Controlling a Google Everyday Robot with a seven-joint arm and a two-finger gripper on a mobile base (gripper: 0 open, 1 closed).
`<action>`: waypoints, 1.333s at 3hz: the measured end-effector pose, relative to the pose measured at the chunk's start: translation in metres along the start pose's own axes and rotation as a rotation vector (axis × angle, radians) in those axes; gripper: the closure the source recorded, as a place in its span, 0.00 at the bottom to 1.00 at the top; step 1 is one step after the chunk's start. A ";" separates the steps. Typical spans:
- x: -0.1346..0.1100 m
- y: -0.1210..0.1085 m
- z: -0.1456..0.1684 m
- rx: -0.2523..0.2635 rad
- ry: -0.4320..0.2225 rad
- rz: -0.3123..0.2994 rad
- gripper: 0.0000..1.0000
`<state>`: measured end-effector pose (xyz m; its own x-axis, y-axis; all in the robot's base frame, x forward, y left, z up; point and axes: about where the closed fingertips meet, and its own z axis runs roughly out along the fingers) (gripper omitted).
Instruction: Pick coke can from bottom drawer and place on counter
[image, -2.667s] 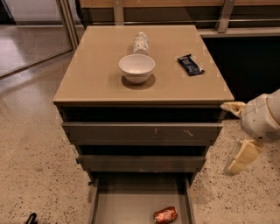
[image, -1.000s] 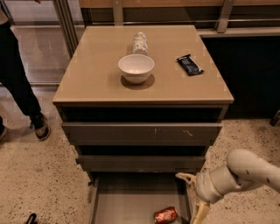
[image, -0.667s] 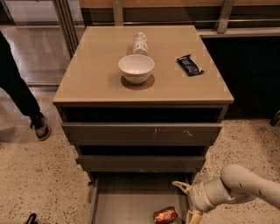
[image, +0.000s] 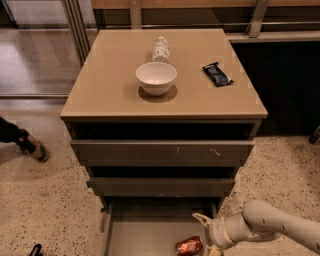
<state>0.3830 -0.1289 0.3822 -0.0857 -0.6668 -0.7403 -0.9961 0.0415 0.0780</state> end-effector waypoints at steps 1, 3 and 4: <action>0.012 -0.004 0.013 0.022 0.008 0.016 0.00; 0.085 -0.071 0.093 0.061 0.057 -0.002 0.00; 0.086 -0.074 0.093 0.067 0.057 -0.002 0.00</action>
Offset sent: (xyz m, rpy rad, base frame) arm 0.0505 0.0112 -0.1160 -0.0394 -0.0779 -0.0957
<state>0.4478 -0.1197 0.2504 -0.0841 -0.7082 -0.7010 -0.9956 0.0884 0.0302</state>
